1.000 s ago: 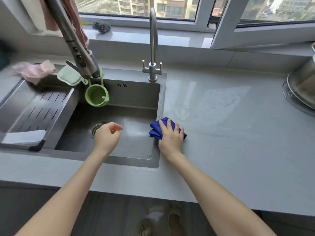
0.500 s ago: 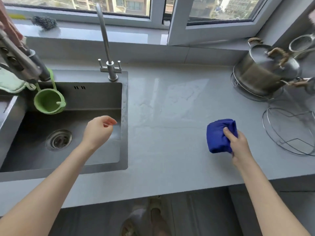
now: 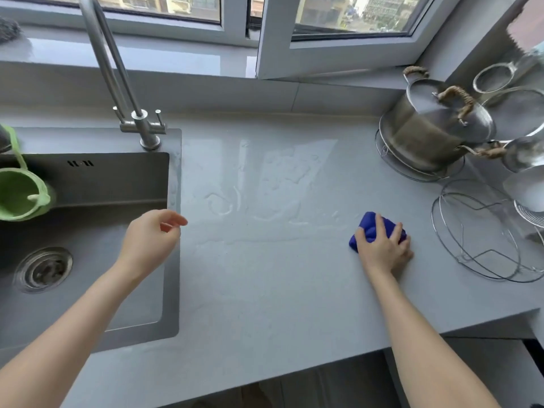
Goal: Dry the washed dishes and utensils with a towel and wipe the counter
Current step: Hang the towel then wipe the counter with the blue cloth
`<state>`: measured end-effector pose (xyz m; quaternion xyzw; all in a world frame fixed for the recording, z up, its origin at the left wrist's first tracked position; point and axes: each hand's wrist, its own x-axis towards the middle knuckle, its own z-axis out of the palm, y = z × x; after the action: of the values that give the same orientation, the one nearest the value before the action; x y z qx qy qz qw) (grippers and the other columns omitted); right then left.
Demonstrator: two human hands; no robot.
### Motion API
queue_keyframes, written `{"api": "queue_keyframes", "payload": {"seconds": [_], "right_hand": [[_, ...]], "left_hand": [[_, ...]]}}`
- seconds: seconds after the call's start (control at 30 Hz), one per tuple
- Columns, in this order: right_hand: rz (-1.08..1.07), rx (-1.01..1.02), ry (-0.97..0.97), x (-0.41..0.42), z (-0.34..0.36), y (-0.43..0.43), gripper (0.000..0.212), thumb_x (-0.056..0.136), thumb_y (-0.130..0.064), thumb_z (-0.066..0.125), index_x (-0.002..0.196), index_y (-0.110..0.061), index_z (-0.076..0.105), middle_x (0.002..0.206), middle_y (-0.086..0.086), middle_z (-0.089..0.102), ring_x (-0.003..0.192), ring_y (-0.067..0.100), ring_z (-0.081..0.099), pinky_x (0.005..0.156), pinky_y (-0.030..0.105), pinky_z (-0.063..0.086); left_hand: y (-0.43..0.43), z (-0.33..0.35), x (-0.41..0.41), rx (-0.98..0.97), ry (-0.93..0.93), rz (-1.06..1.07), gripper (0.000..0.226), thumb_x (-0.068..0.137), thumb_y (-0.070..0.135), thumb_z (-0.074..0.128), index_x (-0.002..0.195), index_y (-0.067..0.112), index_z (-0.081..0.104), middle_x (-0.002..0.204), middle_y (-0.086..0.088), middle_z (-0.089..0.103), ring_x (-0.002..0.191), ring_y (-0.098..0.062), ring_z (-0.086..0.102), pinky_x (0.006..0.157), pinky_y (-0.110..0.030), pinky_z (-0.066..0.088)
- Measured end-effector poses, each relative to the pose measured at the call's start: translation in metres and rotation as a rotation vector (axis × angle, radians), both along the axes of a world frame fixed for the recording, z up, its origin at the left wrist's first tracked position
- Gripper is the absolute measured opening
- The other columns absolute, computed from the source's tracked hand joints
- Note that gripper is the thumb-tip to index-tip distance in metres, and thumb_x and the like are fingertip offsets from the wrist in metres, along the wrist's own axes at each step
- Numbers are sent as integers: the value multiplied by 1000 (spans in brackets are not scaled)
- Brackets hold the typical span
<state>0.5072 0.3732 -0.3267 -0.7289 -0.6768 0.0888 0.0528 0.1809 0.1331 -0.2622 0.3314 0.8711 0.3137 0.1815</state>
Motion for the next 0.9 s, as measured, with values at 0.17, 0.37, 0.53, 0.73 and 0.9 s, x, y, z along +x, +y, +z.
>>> {"api": "queue_keyframes", "payload": {"seconds": [0.17,0.37,0.53,0.73,0.9], "right_hand": [[316,62,-7,-74,-10,-31,91,68,-81,31,144,-31,39,155,21,23,138,48,20,109,57,19],[592,125,43,-178,-19,-83,70,70,-57,39,128,-22,61,137,27,49,119,57,45,96,64,37],[624,145,71,-198,-16,-104,63,71,-38,36,123,-19,65,129,30,55,113,59,49,91,62,45],[921,159,73,-261,-14,-180,55,62,-28,68,117,-23,68,126,25,59,113,55,53,90,59,48],[1223,204,218,-256,-14,-185,48,61,-5,71,108,-16,72,123,26,61,106,53,59,85,58,51]], "left_hand": [[-6,1,-17,46,-61,132,25,85,2,50,91,16,71,89,3,66,83,-17,59,71,-26,39],[-32,0,-45,107,-67,285,23,84,3,53,89,15,72,83,2,66,75,-17,59,72,-26,40],[-48,-5,-56,141,-119,372,24,83,3,53,82,20,69,72,9,63,72,-16,57,69,-26,40],[-56,-2,-54,164,-139,404,25,82,1,52,82,19,69,73,11,62,72,-16,58,73,-26,43],[-54,5,-51,145,-114,387,26,80,0,52,85,17,70,77,5,64,75,-16,59,76,-30,48]]}}
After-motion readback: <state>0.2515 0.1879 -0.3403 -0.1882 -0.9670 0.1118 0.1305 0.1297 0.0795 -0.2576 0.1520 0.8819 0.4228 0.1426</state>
